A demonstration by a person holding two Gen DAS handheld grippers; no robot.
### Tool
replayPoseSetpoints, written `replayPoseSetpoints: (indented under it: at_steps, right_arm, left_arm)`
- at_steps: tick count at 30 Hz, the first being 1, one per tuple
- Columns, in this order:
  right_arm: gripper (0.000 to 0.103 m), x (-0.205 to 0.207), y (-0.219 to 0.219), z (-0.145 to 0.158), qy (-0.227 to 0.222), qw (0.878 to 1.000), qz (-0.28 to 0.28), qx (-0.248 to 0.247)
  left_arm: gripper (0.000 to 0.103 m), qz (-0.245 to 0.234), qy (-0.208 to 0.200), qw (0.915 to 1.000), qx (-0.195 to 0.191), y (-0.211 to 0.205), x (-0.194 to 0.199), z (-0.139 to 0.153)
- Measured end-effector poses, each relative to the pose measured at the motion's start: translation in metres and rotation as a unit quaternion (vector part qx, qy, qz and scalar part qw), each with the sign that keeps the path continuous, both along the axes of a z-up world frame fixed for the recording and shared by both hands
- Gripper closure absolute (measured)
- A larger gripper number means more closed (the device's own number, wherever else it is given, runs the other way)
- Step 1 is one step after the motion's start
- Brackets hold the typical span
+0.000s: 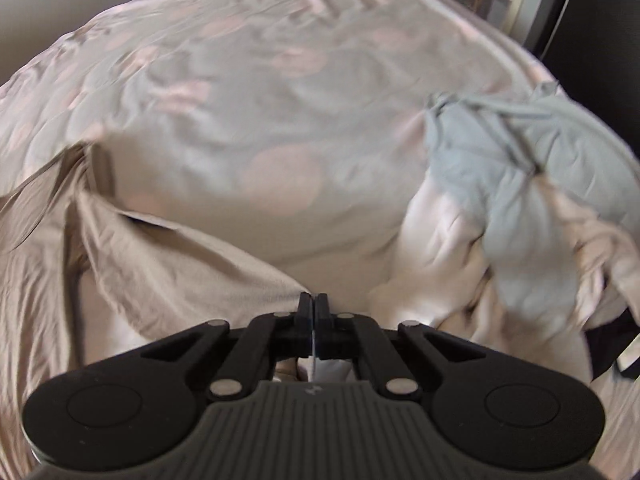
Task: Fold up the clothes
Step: 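Open the right gripper to release the beige shirt sleeve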
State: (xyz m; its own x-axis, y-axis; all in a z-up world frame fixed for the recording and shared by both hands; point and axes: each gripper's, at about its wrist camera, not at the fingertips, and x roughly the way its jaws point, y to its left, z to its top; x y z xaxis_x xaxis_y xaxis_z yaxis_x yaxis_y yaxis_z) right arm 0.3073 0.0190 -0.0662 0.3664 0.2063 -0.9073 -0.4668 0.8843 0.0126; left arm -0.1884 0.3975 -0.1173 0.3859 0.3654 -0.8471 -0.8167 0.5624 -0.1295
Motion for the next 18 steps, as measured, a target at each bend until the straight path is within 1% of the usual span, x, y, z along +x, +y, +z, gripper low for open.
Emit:
replayPoseSetpoints:
  at_steps: [3, 6, 7, 9, 10, 12, 13, 15, 16, 17, 18]
  right_arm:
    - [0.102, 0.025, 0.000, -0.007, -0.009, 0.999, -0.019, -0.031]
    - [0.102, 0.040, 0.002, -0.020, -0.003, 0.999, -0.021, -0.043]
    - [0.101, 0.043, 0.004, -0.024, 0.001, 0.999, -0.018, -0.044]
    - [0.095, 0.044, 0.007, -0.030, 0.001, 0.999, -0.013, -0.047]
    - [0.093, 0.044, 0.007, -0.031, -0.003, 0.999, -0.012, -0.049]
    - [0.092, 0.042, 0.009, -0.028, -0.021, 0.998, -0.016, -0.049]
    - [0.089, 0.040, 0.011, -0.023, -0.033, 0.998, -0.018, -0.043]
    - [0.089, 0.030, 0.017, -0.013, -0.058, 0.998, -0.013, -0.026]
    - [0.085, 0.023, 0.020, -0.008, -0.073, 0.997, -0.009, -0.019]
    - [0.075, 0.015, 0.024, -0.004, -0.086, 0.996, -0.008, -0.012]
    - [0.071, 0.007, 0.028, -0.002, -0.093, 0.996, -0.008, -0.005]
  left_arm:
    - [0.056, 0.009, -0.001, 1.0000, -0.002, 0.006, 0.001, -0.001]
    - [0.056, 0.017, -0.003, 0.9998, -0.009, 0.012, 0.003, -0.003]
    - [0.056, 0.018, -0.005, 0.9998, -0.011, 0.013, 0.003, -0.004]
    - [0.056, 0.022, -0.006, 0.9996, -0.015, 0.017, 0.005, -0.006]
    - [0.056, 0.023, -0.005, 0.9996, -0.015, 0.019, 0.005, -0.007]
    - [0.056, 0.027, -0.003, 0.9996, -0.012, 0.023, 0.006, -0.008]
    - [0.056, 0.029, -0.002, 0.9995, -0.011, 0.025, 0.006, -0.009]
    - [0.056, 0.033, -0.003, 0.9994, -0.015, 0.027, 0.005, -0.010]
    - [0.056, 0.034, -0.005, 0.9993, -0.017, 0.028, 0.004, -0.009]
    - [0.056, 0.035, -0.009, 0.9992, -0.020, 0.028, 0.003, -0.009]
    - [0.056, 0.035, -0.013, 0.9991, -0.021, 0.028, 0.002, -0.008]
